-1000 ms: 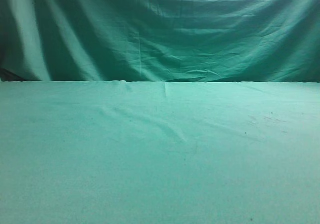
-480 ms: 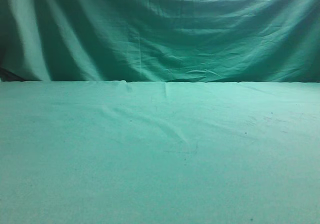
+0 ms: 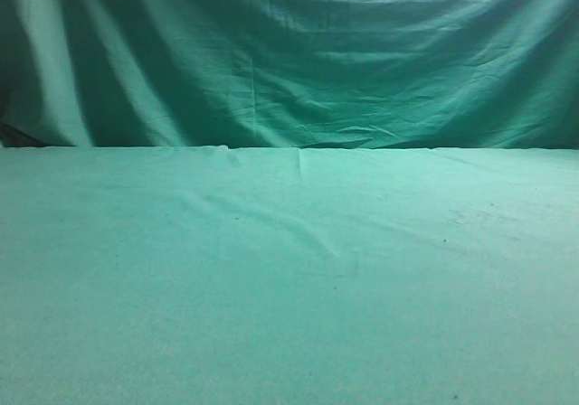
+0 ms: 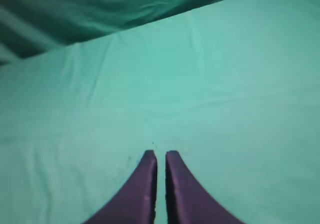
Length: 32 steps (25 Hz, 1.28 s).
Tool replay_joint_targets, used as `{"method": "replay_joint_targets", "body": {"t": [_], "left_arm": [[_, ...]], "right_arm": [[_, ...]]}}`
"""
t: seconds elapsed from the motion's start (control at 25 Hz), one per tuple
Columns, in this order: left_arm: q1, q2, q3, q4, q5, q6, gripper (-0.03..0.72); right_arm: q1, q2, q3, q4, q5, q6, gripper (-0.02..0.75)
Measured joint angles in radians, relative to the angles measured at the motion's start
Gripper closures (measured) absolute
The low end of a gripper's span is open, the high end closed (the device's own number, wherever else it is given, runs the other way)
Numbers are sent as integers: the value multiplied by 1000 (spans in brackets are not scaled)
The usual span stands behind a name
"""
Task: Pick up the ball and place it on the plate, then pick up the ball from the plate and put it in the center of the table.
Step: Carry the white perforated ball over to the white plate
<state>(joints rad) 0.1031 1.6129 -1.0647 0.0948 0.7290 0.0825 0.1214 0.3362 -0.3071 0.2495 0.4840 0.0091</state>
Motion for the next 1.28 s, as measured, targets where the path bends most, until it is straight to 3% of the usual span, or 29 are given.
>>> {"method": "replay_joint_targets", "body": {"t": [0.2,0.4,0.68,1.12,1.28], "left_arm": [[0,45,0,0,-13,0,388],[0,55,0,18,-59,0,388],[0,80,0,27,-116,-1,388],[0,124,0,33,-189,-1,388],[0,124,-11,-53,-181,-1,108]], "right_arm": [[0,149,-148,-25,222,-227,689],[0,375,-286,-86,408,-266,689],[0,508,-324,-93,353,-273,689],[0,524,-324,-94,318,-277,689],[0,524,-324,-94,312,-277,689]]}}
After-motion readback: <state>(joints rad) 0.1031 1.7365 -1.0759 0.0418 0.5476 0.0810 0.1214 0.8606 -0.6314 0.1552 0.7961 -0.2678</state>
